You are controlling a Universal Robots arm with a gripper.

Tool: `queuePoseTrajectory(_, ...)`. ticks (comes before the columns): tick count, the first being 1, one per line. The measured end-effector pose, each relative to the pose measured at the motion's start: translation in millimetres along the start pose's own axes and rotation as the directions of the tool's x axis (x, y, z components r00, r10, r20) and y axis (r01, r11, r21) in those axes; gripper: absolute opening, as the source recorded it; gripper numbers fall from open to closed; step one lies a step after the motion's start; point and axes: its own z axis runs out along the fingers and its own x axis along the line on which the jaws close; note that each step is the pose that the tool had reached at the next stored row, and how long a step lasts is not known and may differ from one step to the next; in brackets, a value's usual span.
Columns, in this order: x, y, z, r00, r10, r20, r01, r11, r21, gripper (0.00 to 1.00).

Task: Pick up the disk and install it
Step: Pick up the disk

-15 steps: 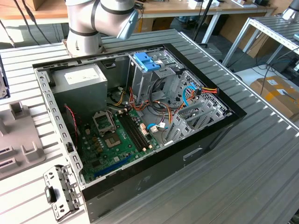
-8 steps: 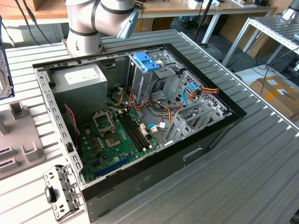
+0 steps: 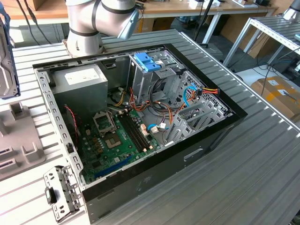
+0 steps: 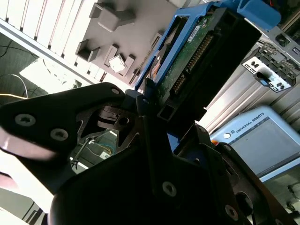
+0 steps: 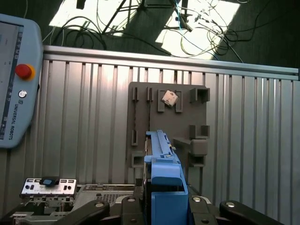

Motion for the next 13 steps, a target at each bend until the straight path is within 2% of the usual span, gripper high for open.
queuePoseTrajectory(13,1.3,-16.2,-1.0,1.0,0.0,0.0,0.0,1.0,-0.0001,0.36)
